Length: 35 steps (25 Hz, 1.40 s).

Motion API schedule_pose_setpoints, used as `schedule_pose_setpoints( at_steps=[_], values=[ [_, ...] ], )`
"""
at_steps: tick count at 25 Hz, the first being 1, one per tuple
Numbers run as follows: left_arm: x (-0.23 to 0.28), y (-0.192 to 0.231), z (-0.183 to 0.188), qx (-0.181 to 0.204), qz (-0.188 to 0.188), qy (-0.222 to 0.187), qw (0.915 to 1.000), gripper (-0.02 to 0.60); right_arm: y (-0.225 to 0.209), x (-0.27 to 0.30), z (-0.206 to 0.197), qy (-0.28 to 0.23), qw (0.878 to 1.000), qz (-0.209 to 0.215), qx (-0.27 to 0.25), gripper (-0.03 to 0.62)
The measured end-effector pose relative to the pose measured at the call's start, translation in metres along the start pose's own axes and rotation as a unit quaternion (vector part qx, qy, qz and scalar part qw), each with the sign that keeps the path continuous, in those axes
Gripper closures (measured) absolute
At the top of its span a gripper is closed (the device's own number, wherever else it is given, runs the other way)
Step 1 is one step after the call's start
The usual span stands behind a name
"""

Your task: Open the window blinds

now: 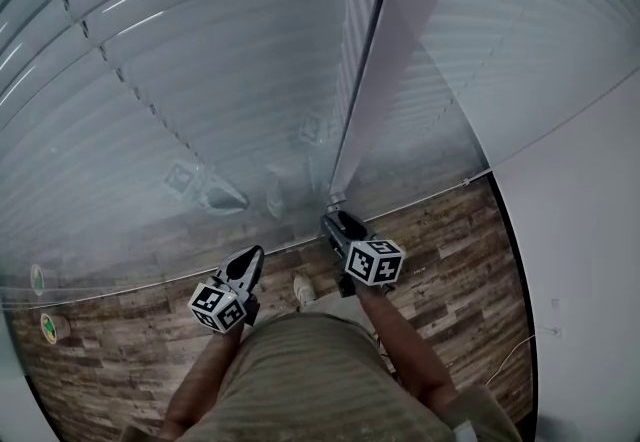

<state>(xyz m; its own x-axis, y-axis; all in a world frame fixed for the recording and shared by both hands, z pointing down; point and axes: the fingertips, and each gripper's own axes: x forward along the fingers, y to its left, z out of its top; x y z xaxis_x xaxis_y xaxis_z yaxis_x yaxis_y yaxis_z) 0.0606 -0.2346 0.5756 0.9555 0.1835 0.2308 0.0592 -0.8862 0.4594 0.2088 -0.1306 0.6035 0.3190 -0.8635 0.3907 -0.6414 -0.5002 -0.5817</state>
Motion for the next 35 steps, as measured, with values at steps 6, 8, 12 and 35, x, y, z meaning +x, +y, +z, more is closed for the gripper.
schedule_pose_setpoints(
  at_steps=[6,8,12,35],
  values=[
    [0.000,0.002,-0.001,-0.004,0.002,0.001,1.0000,0.566,-0.012,0.008,0.006,-0.031,0.998,-0.010,0.051,0.464],
    [0.001,0.002,-0.001,-0.003,0.001,0.001,1.0000,0.566,-0.012,0.008,0.006,-0.019,0.999,-0.046,-0.017,0.467],
    [0.005,0.002,-0.002,-0.002,-0.003,0.004,1.0000,0.566,-0.005,0.009,0.007,0.033,0.945,-0.158,-0.284,0.468],
    [0.009,0.010,-0.013,-0.007,-0.007,0.020,0.9998,0.566,-0.004,0.011,0.005,0.030,0.945,-0.152,-0.289,0.468]
  ],
)
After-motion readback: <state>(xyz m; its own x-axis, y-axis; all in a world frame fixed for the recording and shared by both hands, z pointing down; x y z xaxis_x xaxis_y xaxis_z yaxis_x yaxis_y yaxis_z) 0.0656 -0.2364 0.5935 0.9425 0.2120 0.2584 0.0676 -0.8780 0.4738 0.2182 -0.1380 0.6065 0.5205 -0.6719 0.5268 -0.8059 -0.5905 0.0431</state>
